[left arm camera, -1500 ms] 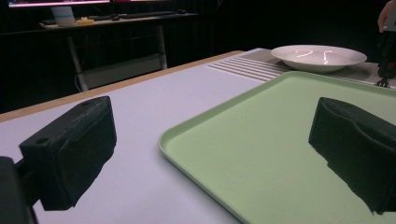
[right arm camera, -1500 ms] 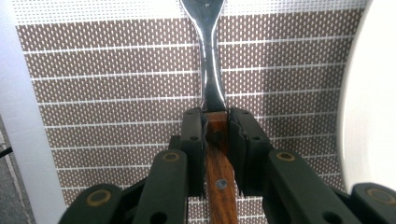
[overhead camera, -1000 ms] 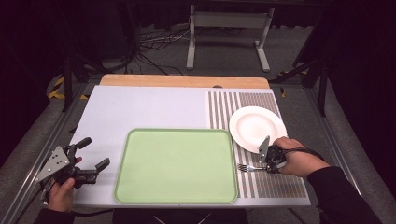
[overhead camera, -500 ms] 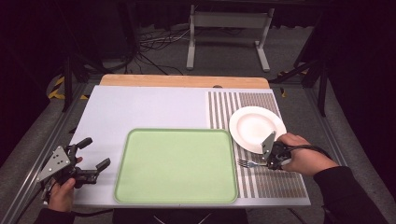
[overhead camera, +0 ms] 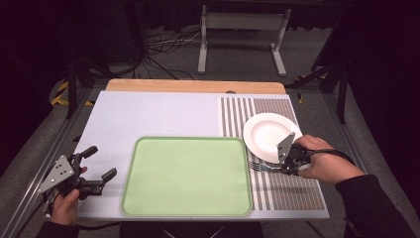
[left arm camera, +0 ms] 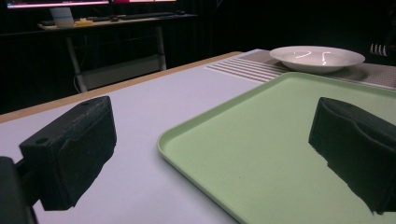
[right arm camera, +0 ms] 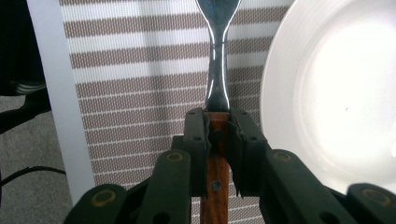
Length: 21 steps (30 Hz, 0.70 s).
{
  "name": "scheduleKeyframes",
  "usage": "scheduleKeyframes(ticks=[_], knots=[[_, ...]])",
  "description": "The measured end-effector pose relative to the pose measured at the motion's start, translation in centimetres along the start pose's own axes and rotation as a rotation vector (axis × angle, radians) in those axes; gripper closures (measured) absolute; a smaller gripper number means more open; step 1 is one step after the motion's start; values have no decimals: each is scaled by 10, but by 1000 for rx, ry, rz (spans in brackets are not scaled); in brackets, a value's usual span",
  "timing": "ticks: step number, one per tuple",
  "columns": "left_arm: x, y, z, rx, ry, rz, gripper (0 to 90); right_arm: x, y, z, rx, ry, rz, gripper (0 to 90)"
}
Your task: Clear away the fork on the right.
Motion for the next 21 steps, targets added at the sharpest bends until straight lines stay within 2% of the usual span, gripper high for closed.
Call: scheduleKeyframes(ticks=[2,4,16,21], knots=[[0,0,0,0,0,0,16,-4,-1,-1,-1,-7,-8,783],[0,0,0,0,0,1,16,-10,-2,-3,-6,-20,14,783],[0,1,0,-2,-3,-1,16,-50,-13,-6,6,-60,-29,783],[0,1,0,-2,-3,-1,15,-63,-16,-8,9,-78,-28,783]])
Point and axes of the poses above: each handheld gripper's, and its own axes: z roughly forward along the jaws, x roughly out of its underside, y roughly to its left, the point moved 2 cm from there along z, roughly forward along the jaws, and after that the axes turned 11 degrees about -z, right-handed, at the moved point
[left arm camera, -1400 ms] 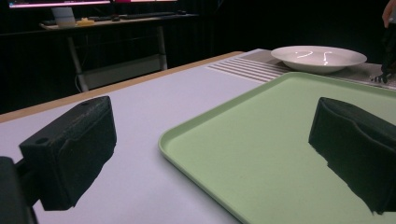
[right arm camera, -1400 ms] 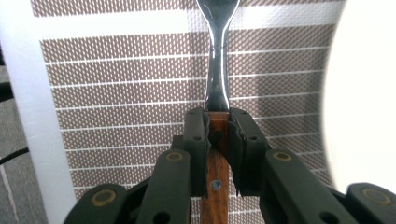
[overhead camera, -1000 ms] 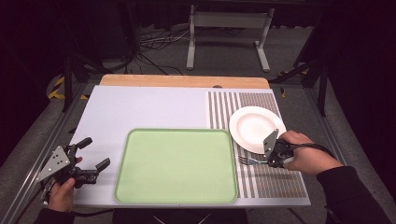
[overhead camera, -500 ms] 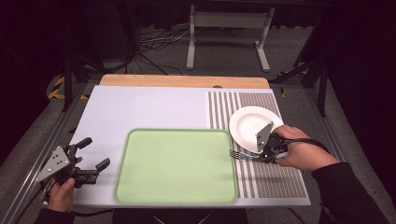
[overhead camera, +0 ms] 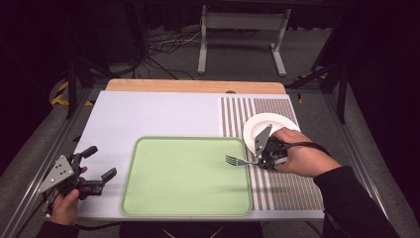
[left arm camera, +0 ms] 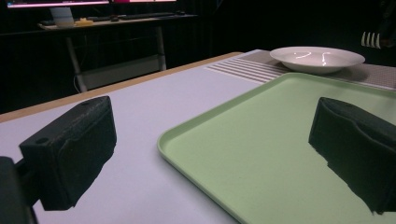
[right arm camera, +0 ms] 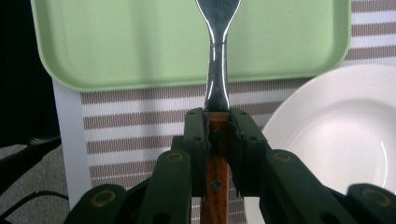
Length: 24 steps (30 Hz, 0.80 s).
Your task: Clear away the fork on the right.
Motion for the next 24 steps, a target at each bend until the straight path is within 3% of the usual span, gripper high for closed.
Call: scheduleKeyframes(ticks=[6,24], knots=[[0,0,0,1,1,0,16,-18,-3,1,3,-34,-13,783],[0,0,0,6,-3,2,16,-57,-5,10,-3,-59,-43,783]])
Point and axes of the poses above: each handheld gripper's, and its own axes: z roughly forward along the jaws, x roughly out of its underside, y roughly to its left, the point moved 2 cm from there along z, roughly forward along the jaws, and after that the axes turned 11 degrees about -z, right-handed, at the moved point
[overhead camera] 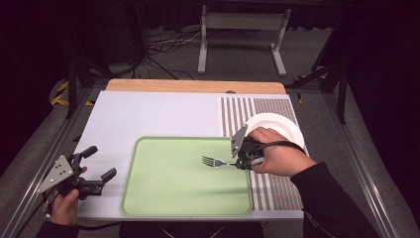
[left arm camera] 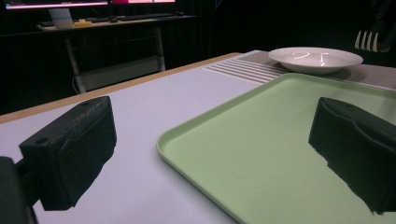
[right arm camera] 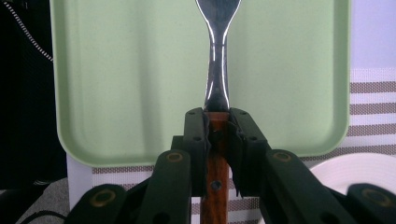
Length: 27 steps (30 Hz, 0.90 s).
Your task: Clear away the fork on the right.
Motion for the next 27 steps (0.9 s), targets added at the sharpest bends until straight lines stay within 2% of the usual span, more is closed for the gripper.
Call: scheduleKeyframes(ticks=[3,7,8,13,14,15,18,19,23,27], knots=[[0,0,0,0,2,-1,16,-6,0,2,-9,-6,35,783],[0,-1,1,1,4,4,16,-11,2,3,-18,-22,104,782],[0,-1,1,1,4,4,16,-11,2,3,-18,-22,104,782],[0,0,0,0,2,0,16,-17,3,6,-33,-40,191,782],[0,0,1,0,3,1,16,-19,2,7,-27,-56,257,782],[0,-1,1,1,1,1,16,-21,2,7,-28,-58,283,783],[0,-1,1,2,1,0,15,-24,2,8,-27,-54,354,783],[0,-1,1,2,2,0,15,-24,2,8,-27,-54,354,783],[0,0,0,1,-1,0,16,-29,7,10,-7,-17,449,782],[0,-1,0,2,0,1,16,-34,9,11,4,-17,538,782]])
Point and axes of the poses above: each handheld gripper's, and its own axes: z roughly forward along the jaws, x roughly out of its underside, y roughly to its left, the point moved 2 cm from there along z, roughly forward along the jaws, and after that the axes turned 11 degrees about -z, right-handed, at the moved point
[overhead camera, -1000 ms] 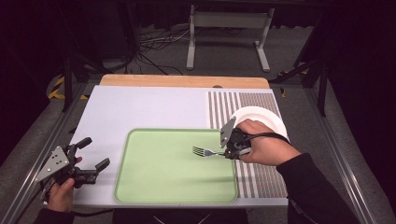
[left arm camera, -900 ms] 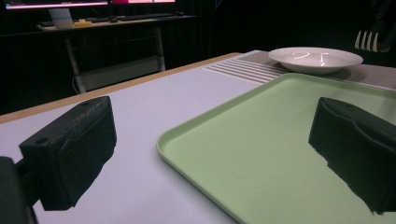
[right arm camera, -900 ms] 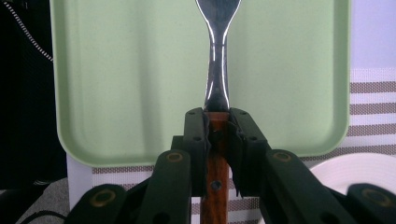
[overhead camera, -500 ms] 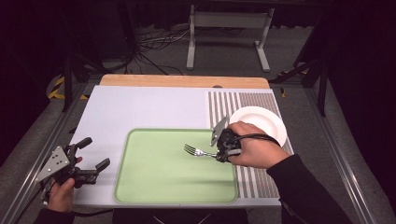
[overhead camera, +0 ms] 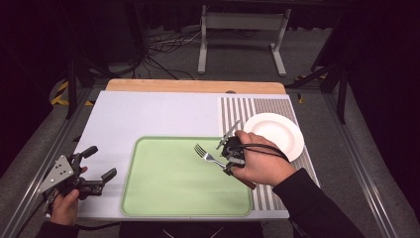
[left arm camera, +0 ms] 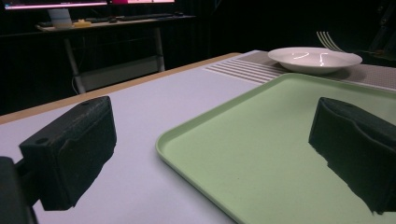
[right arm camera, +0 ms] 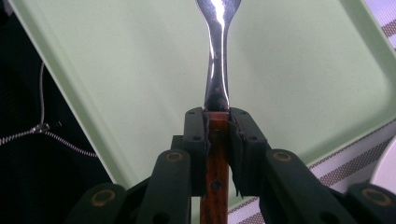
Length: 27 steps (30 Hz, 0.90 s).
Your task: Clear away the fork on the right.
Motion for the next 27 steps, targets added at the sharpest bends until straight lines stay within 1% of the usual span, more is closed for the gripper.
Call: scheduleKeyframes(ticks=[9,10,12,16,18,26,27], knots=[[0,0,0,0,-1,-2,16,-4,0,3,18,-7,155,783],[0,0,0,0,-1,-1,16,-4,0,3,18,-7,155,783],[0,0,0,0,-1,-2,15,-4,-1,4,24,-7,179,782],[0,0,0,1,2,-2,15,-5,-1,8,38,9,248,782],[0,0,0,0,1,-3,16,-5,0,9,32,16,275,782],[0,0,0,-1,0,-2,15,-6,-3,14,34,14,292,782],[0,1,0,0,0,-2,16,-6,-5,17,39,10,297,782]])
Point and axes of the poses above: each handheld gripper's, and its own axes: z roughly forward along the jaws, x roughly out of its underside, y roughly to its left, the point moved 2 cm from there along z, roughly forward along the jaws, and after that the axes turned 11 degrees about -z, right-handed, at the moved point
